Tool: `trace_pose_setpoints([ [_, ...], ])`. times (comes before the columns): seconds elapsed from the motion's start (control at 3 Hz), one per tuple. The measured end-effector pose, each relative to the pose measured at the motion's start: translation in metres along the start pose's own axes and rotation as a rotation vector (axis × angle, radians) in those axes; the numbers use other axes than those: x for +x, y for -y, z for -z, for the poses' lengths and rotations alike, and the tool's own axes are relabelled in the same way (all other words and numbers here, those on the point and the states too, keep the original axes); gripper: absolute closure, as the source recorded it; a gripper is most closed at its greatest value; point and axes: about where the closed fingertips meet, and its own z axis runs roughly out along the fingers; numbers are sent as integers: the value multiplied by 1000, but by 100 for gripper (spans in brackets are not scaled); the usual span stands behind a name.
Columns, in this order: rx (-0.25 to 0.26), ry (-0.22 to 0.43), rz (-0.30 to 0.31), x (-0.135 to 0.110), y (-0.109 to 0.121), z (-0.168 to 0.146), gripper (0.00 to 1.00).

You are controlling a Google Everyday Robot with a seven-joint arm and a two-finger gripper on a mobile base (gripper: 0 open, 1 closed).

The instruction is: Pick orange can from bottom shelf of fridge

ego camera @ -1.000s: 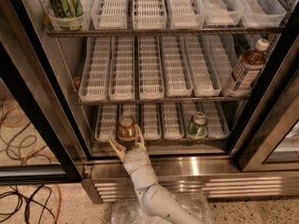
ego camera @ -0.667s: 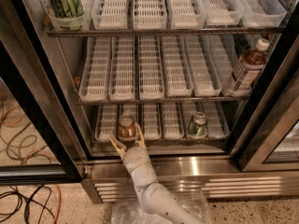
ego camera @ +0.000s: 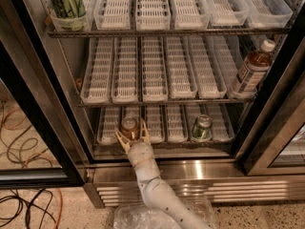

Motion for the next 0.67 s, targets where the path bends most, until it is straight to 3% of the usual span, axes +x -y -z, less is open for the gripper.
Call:
trace_pose_setpoints([
  [0.67,14,-1,3,9,3,-11,33],
])
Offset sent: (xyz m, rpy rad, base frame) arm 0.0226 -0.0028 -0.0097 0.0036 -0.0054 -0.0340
